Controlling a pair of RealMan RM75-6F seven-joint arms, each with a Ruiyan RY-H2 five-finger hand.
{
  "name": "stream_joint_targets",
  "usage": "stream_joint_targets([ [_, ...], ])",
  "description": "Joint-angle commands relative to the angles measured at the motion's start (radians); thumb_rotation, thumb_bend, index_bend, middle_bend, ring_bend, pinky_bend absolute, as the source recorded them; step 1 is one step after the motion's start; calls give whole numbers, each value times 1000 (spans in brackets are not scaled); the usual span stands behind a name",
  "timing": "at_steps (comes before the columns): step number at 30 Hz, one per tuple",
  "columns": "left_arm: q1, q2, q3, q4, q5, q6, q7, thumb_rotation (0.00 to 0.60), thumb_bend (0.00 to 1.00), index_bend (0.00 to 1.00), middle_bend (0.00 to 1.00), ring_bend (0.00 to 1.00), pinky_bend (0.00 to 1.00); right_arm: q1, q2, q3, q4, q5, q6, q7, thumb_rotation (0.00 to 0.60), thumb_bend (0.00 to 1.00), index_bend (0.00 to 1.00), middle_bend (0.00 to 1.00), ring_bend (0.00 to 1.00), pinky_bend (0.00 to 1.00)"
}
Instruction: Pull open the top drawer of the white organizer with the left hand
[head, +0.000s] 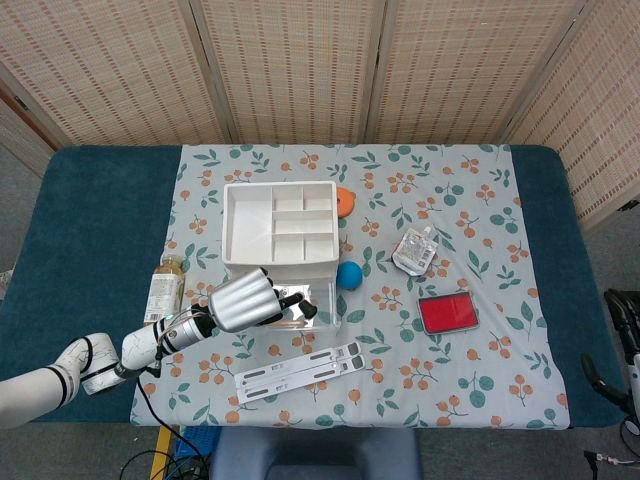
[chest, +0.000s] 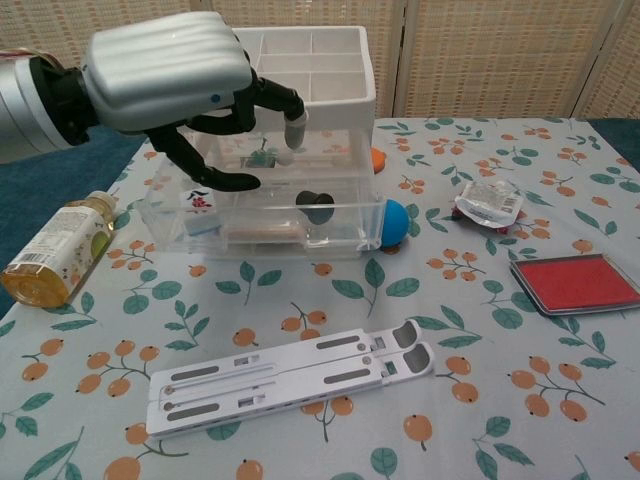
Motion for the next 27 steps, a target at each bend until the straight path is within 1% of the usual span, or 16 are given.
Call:
stream_joint_targets([
  [1,-19,-10,7,6,-5,-19,8,600,257,411,969,1000,1000,-2,2,2,1,1,3,1,600,367,1,81,30,76],
  [6,-49,-22,16,13,-7,-39,11,600,257,411,969,1000,1000,-2,5,2,-1,6,-1,-1,600,367,1,81,30,76],
  [13,-89,-36,13,4,-31,-85,32,600,257,406,969,1000,1000,-2,0,5,7,10,-2,4,600,367,1,81,30,76],
  [22,-124,-41,14,-41,-83,-170,80,600,257,387,969,1000,1000,-7,-3,6,18,17,2,18,600,367,1,81,30,76],
  [27,-139,-46,6,-64,-126,-221,108,600,257,375,969,1000,1000,-11,-6,5,27,19,6,28,600,367,1,81,30,76],
])
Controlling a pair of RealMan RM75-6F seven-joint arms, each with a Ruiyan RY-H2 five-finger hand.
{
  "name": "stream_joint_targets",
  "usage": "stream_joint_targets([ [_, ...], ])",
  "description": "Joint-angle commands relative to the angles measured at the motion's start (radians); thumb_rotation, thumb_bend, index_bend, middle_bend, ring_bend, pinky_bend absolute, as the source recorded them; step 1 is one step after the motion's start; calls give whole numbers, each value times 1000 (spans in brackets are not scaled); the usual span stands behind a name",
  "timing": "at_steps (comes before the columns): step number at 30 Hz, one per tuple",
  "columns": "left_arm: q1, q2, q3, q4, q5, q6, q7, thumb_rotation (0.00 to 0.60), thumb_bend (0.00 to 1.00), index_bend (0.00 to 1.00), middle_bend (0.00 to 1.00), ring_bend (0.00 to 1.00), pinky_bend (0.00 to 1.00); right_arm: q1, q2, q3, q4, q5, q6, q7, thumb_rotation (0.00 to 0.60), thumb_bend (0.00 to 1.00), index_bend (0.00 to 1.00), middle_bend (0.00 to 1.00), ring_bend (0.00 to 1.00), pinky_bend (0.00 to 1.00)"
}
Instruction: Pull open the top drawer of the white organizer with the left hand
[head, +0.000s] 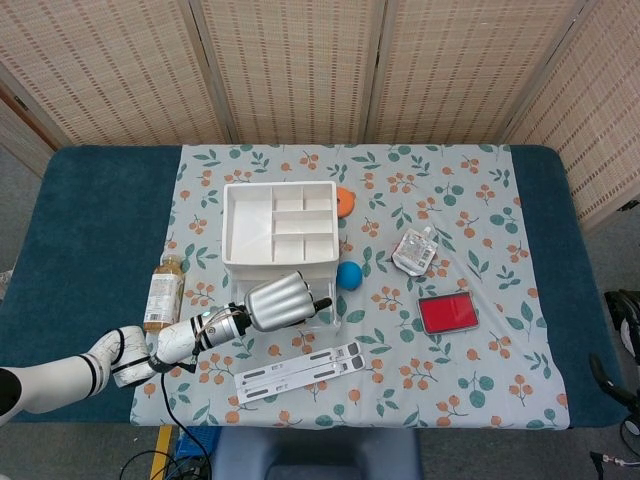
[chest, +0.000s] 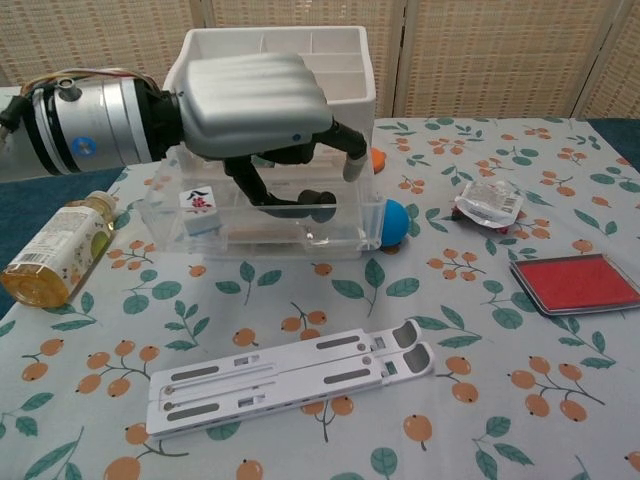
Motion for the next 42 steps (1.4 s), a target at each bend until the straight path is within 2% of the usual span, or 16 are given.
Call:
stream_joint_targets([
  [1,-11,-5,-6,-12,-25,-25,16,600,257,375,969,1000,1000,-3,0,-1,3,1,2,3,600,367,1,81,30,76],
  [20,-37,12,-11,-65,-118,-113,98,600,257,409,969,1000,1000,-6,-3,4,17,12,0,21,600,367,1,81,30,76],
  [32,-63,27,-3,-85,-143,-151,51,600,257,469,969,1000,1000,-9,-6,6,18,19,0,22,600,367,1,81,30,76],
  [42,-80,28,-3,-84,-162,-174,43,600,257,483,969,1000,1000,-9,-8,10,19,26,-3,23,600,367,1,81,30,76],
])
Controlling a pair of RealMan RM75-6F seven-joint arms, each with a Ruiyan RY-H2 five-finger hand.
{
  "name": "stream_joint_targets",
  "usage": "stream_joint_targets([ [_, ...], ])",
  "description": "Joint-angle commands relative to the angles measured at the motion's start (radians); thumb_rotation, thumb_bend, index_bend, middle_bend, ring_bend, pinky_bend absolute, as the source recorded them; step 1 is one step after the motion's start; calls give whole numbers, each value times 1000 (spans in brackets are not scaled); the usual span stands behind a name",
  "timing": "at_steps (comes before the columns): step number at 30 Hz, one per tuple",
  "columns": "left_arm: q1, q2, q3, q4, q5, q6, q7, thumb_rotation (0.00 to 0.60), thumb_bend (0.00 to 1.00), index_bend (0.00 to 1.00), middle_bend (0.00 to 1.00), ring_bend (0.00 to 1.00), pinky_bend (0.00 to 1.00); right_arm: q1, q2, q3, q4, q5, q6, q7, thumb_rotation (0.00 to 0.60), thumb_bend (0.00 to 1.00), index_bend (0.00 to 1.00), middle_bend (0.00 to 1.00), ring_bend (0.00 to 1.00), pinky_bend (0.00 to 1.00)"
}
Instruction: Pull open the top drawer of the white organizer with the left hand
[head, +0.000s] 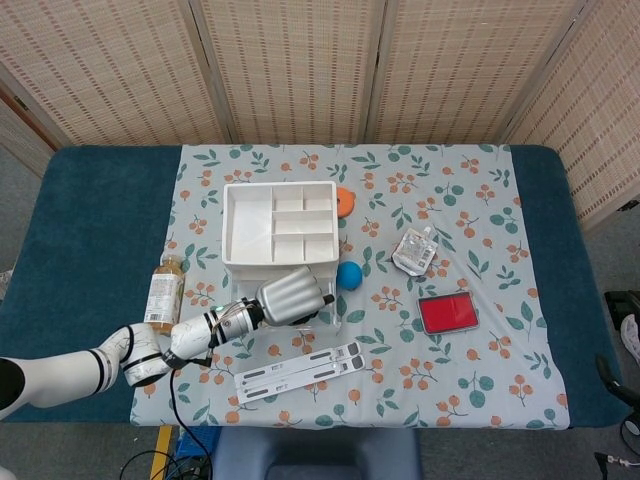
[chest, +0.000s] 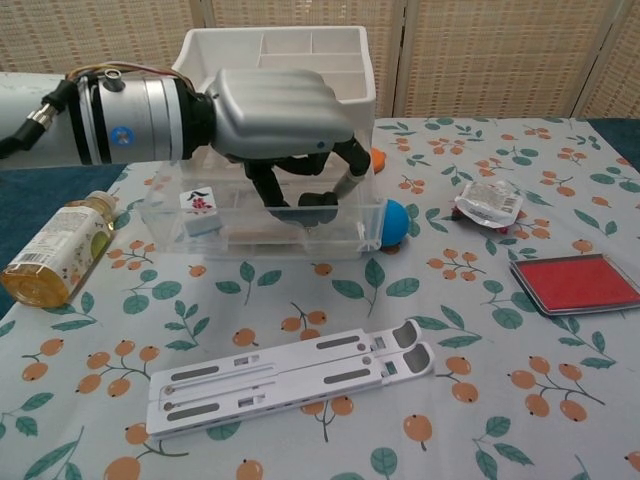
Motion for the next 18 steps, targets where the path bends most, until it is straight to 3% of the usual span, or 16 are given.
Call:
stream_joint_targets([
  [1,-2,-1,-1,1,-6,-4,0,600,257,489,970,1000,1000,0,0,1,0,2,0,1,600,367,1,81,30,76],
  [18,8,13,1,-3,-20,37,-32,600,256,578,970,1000,1000,5,-1,5,2,2,-7,2,600,367,1,81,30,76],
])
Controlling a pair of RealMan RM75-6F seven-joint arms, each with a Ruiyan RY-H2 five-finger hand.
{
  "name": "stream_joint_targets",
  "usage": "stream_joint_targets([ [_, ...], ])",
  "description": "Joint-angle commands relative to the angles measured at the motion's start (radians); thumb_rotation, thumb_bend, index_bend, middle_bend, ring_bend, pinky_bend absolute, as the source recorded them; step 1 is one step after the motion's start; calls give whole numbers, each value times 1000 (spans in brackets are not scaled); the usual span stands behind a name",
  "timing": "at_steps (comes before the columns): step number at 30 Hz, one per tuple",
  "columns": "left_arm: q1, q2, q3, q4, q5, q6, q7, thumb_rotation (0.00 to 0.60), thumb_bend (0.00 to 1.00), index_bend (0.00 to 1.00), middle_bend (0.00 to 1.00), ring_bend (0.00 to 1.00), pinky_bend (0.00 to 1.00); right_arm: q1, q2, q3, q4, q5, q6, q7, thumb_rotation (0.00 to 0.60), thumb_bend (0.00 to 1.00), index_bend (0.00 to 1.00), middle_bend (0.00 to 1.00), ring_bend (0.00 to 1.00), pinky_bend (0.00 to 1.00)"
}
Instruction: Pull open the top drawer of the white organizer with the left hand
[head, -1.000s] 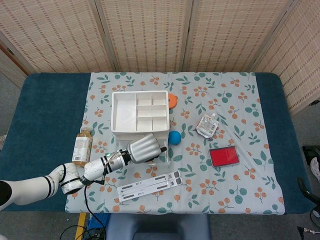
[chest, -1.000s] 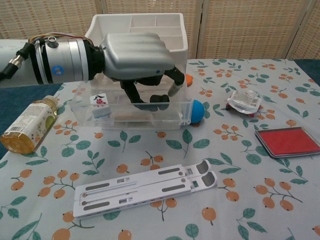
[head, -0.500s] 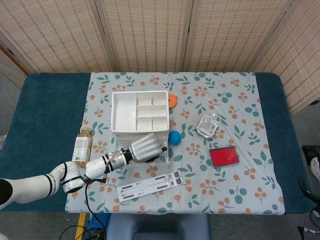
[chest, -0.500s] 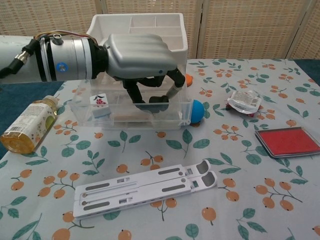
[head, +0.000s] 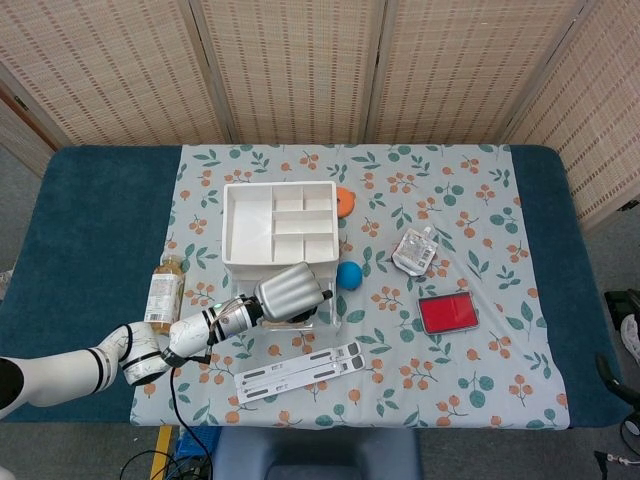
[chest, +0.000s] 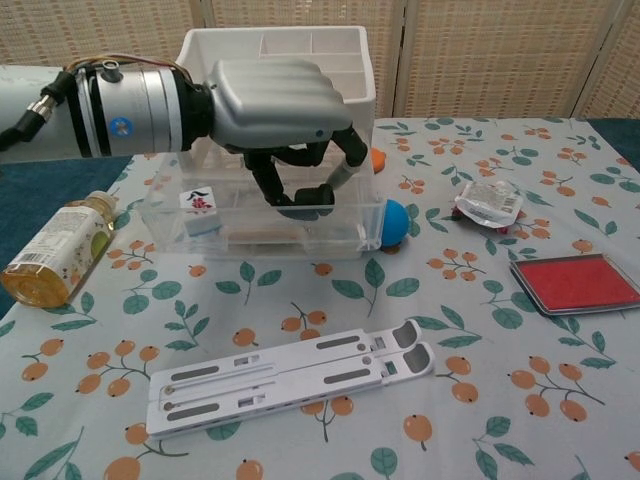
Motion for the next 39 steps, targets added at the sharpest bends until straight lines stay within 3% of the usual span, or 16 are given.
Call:
stream_joint_targets([
  [1,11,10,-2,-7,-3,23,-18,600,257,578,970,1000,1000,2,0,1,1,-1,-2,0,600,366,1,81,30,76],
  [10,88,98,-3,-87,2,160,-55,600,257,577,970,1000,1000,16,-2,5,6,-4,-18,3,600,367,1,81,30,76],
  [20,253,211,36,-180,17,361,-75,600,257,577,970,1000,1000,26,-7,6,14,-11,-24,11,600,367,1,81,30,76],
  [28,375,250,82,-191,-40,399,-91,600,256,577,970,1000,1000,32,-7,5,14,-18,-27,11,600,367,1,81,30,76],
  [33,426,245,132,-189,8,418,-64,600,257,576,971,1000,1000,36,-9,4,11,-20,-32,6,600,367,1,81,30,76],
  [39,472,221,140,-179,33,454,-52,600,257,576,970,1000,1000,38,-5,4,0,-25,-29,-6,600,367,1,81,30,76],
])
